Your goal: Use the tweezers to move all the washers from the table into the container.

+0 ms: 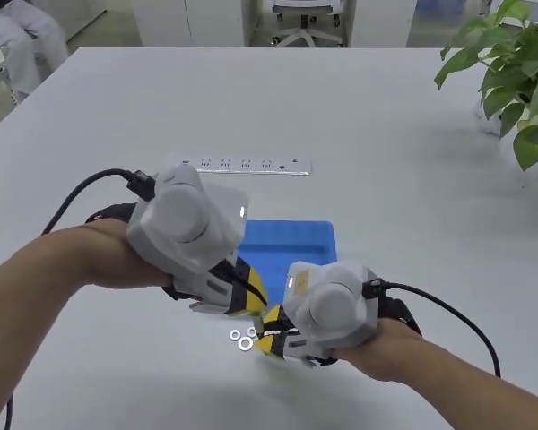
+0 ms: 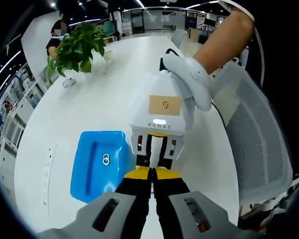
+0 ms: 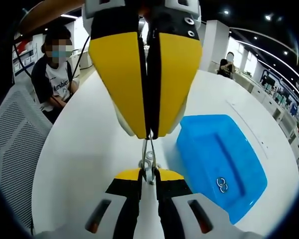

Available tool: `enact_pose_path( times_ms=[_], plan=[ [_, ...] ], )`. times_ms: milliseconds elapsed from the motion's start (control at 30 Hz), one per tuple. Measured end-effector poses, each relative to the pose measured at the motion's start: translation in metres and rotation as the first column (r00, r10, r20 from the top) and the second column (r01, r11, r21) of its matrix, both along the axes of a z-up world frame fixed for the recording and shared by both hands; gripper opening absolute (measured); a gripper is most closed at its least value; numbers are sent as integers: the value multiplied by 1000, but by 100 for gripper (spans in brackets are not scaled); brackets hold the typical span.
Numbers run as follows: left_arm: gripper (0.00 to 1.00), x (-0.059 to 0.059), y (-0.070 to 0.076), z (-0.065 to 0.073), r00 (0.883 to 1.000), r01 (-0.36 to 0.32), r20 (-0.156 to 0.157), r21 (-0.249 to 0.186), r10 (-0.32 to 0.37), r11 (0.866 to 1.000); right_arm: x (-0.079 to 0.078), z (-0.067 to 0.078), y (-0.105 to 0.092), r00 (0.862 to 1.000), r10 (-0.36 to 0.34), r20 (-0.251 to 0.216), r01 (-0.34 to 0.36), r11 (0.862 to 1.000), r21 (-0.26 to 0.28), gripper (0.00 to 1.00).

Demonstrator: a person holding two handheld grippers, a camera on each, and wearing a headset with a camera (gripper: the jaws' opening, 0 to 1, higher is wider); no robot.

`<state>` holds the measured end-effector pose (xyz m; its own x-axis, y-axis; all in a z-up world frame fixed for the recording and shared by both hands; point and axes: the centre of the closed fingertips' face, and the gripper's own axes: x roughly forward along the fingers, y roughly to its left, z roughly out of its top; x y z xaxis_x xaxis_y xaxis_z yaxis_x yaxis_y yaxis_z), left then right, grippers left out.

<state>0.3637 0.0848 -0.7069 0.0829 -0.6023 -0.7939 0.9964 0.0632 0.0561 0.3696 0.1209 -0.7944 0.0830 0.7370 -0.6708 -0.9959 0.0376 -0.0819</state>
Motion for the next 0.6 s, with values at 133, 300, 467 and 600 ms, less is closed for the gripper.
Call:
enact_pose_path(
  times_ms=[133, 300, 467, 600],
  plan=[
    [5, 1, 0, -1, 1000, -1, -4, 1, 1, 1000, 1, -2, -1, 1000, -2, -5, 2, 1000, -4, 12],
    [5, 1, -2, -1, 1000, -6, -9, 2, 6, 1000, 1, -1, -2, 1000, -4, -8, 4, 1000, -5, 12],
    [5, 1, 1, -4, 1000, -6, -13, 13, 6, 1000, 0, 0, -2, 1000, -4, -8, 4, 1000, -2, 12],
    [5, 2, 0, -4, 1000, -6, -16, 9, 7, 1000, 0, -1, -2, 1000, -7, -13, 6, 1000, -7, 12]
  ],
)
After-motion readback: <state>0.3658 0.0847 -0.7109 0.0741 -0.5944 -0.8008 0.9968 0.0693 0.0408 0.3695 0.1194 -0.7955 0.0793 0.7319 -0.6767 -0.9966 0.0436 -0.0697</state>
